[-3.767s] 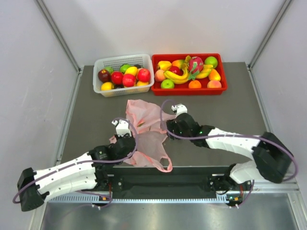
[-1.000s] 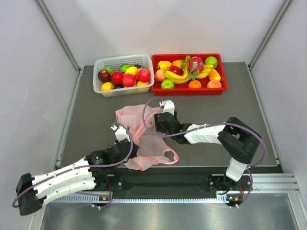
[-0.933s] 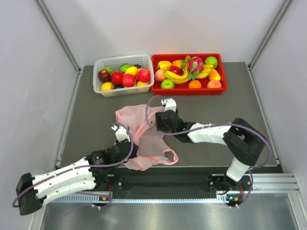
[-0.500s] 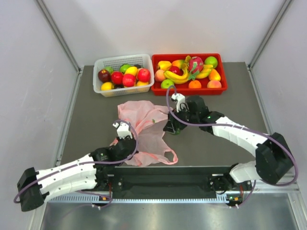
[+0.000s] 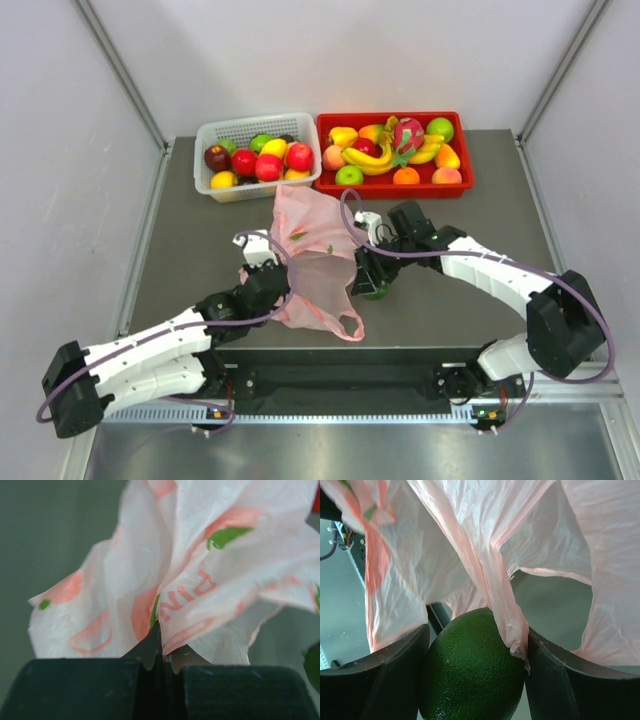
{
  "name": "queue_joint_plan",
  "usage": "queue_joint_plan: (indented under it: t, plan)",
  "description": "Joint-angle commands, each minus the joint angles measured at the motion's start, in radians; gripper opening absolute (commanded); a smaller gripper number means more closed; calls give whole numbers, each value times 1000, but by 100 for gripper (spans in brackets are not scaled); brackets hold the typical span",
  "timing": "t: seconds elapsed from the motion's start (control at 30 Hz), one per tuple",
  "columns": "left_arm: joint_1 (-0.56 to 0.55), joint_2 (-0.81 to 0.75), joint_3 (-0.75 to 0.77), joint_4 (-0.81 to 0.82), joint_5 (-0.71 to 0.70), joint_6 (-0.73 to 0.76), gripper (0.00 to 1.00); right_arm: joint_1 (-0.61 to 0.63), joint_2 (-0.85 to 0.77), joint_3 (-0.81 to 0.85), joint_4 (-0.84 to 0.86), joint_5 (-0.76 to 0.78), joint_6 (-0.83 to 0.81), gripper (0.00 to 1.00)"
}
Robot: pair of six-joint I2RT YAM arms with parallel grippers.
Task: Untie the knot of the plastic bag and take out the fruit
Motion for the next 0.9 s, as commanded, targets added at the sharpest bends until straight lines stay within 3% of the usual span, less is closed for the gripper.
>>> queue_joint_plan:
  t: [0.0,0.2,0.43,0.57,0.7,0.87]
  plan:
    - [83,2,48,48,-38,15,0,-10,-36,7,-6,-39,-12,0]
    - [300,-53,62,-56,-27,20,0,-26,-108,-19,7,54,31,0]
    - [332,-120,103,-188,-194,32,0,-128,-174,-56,50,50,81,0]
    - [344,-134,122,-248,-260,26,0,-214,-263,-94,122,-31,117,0]
    - [350,-156,119,-280,-230,8,0,-363,-347,-126,207,-30,234,0]
    - [349,-167,87,-251,-112,0,0,-437,-293,-87,259,-47,282,0]
